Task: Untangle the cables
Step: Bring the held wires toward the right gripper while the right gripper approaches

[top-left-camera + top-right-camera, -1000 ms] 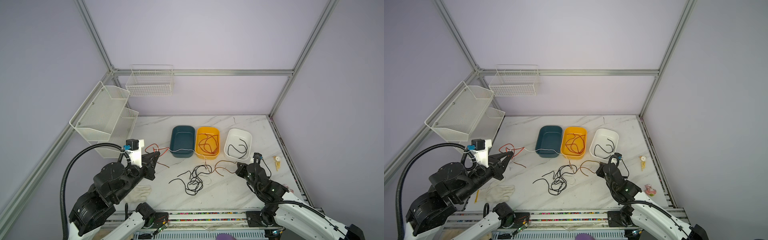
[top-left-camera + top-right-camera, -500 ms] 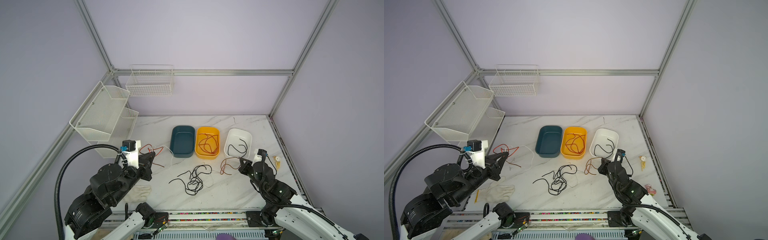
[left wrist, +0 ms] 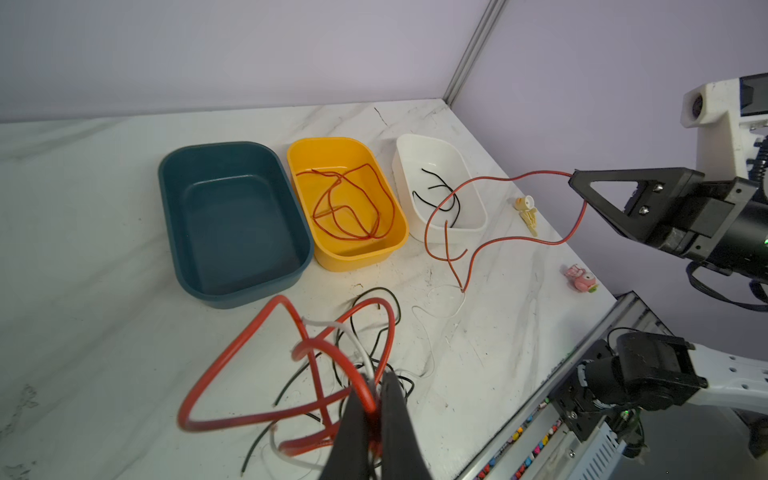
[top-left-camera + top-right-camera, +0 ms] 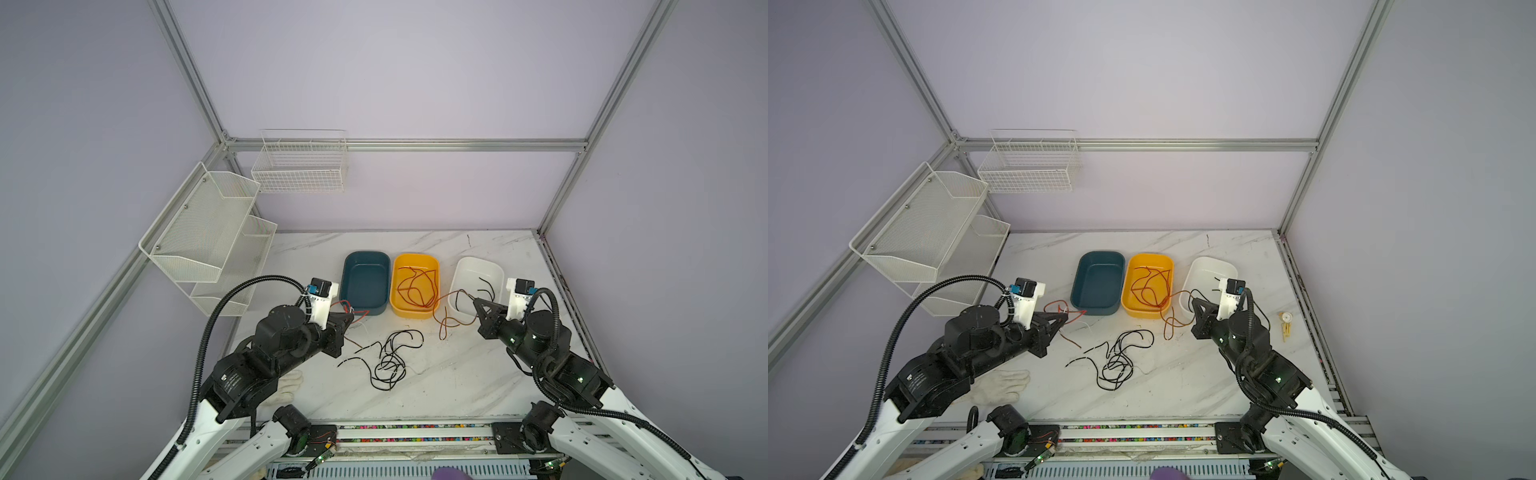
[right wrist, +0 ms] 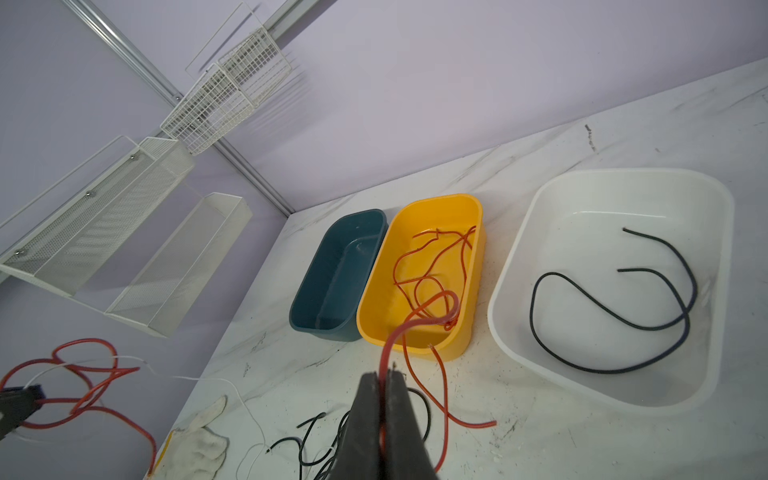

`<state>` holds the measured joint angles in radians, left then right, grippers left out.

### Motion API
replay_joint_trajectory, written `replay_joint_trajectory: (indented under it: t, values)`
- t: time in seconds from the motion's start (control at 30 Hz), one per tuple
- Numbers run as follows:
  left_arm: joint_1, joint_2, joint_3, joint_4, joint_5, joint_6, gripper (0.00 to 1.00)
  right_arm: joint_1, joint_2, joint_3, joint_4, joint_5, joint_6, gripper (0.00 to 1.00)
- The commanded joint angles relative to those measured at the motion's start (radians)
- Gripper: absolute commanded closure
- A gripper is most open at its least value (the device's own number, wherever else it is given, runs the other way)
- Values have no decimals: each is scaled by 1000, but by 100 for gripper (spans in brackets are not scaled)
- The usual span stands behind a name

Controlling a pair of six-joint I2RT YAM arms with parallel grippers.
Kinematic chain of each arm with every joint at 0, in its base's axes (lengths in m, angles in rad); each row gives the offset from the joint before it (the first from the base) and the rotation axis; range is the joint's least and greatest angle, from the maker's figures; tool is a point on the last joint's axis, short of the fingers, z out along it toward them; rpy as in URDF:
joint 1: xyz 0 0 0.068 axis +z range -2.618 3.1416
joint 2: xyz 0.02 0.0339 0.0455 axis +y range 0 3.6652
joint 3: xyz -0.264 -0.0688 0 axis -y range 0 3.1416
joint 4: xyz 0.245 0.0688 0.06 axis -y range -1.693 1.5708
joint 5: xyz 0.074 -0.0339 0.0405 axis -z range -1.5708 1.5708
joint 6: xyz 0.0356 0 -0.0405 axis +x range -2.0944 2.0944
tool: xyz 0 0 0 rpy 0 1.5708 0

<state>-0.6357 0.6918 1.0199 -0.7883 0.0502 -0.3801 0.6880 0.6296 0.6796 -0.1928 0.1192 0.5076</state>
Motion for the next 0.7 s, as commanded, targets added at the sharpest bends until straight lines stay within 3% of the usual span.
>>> replay_joint_trajectory:
  t: [0.0, 0.23, 0.37, 0.67]
  values:
    - [3, 12, -64, 143, 127, -36, 100, -4, -1, 39, 42, -64, -57, 100]
    - [1, 25, -134, 203, 164, -67, 100, -4, 5, 34, 71, -100, -85, 100]
    - [3, 52, -162, 224, 194, -84, 99, -4, 36, -28, 138, -178, -47, 100]
    - [3, 72, -204, 321, 253, -135, 98, -4, 238, -120, 297, -344, -8, 100]
